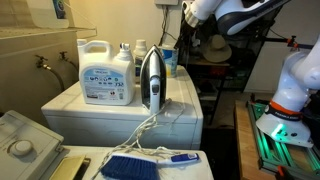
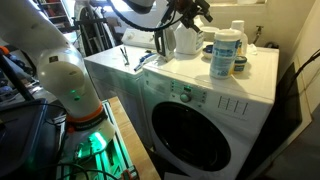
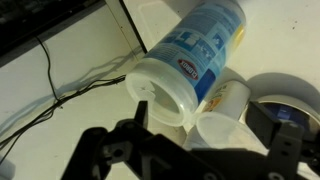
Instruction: Close the top of the white bottle
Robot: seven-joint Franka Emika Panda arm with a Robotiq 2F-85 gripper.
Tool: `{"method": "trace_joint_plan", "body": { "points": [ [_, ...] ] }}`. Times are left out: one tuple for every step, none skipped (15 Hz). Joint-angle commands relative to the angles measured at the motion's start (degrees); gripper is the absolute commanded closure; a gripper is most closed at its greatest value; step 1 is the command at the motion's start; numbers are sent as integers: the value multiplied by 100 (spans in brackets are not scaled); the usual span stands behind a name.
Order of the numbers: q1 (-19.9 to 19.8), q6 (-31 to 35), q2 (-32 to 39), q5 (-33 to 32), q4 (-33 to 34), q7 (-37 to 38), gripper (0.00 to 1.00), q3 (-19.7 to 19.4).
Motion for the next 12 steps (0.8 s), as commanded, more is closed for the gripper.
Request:
{"method": "trace_joint_plan", "body": {
  "points": [
    [40,9,370,124,196,-358,0,119],
    [51,-10,449,103,250,-407,0,157],
    [33,26,534,-49,306,-383,0,204],
    [25,65,602,-163,369,-366,0,234],
    [25,95,660,-272,435,-369,0,258],
    [14,171,720,-457,504,-324,0,275],
    [22,234,773,-598,567,-290,0,279],
    [18,330,825,-809,638,-232,0,279],
    [26,369,882,-945,703,-227,0,268],
    [32,350,928,-1060,770,-207,0,261],
    [33,335,968,-1194,825,-173,0,249],
    [44,311,990,-1280,874,-165,0,237]
  ]
}}
